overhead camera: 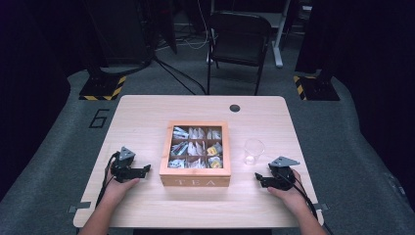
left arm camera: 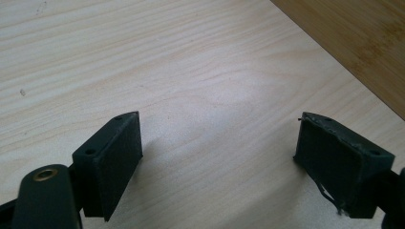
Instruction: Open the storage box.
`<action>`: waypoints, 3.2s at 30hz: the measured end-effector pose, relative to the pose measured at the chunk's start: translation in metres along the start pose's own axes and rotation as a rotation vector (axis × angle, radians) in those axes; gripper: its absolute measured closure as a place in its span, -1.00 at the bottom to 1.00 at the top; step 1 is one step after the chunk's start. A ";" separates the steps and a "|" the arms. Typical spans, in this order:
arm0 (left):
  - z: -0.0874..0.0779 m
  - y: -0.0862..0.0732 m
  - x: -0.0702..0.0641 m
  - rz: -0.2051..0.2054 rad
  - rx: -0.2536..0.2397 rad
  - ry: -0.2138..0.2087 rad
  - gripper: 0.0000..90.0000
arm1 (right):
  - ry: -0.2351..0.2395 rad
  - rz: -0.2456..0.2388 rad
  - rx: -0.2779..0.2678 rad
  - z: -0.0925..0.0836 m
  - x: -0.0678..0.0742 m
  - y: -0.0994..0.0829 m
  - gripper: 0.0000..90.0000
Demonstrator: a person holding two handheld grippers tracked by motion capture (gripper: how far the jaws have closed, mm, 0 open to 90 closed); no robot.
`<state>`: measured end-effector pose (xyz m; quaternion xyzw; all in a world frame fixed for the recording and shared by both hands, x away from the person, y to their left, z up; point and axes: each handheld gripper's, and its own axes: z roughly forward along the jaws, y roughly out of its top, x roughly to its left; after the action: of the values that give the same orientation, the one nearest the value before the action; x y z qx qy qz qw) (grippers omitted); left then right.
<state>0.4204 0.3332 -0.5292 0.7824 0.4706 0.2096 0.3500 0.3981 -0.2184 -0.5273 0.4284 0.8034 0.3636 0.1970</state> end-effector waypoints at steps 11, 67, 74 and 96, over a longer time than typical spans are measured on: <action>-0.006 0.001 -0.003 -0.021 -0.018 -0.017 -0.25 | -0.055 -0.096 -0.035 -0.014 0.014 0.009 0.07; -0.075 0.019 -0.058 0.056 -0.181 -0.210 0.11 | 0.234 -0.135 -0.188 -0.040 0.095 0.063 0.15; -0.077 0.016 -0.063 0.073 -0.172 -0.214 0.13 | 0.244 -0.162 -0.169 -0.034 0.100 0.062 0.08; -0.075 0.012 -0.066 0.062 -0.183 -0.266 0.07 | 0.265 -0.193 -0.104 -0.016 0.104 0.057 0.25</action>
<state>0.3470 0.2982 -0.4701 0.7822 0.3746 0.1569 0.4725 0.3614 -0.1178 -0.4744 0.2869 0.8397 0.4376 0.1451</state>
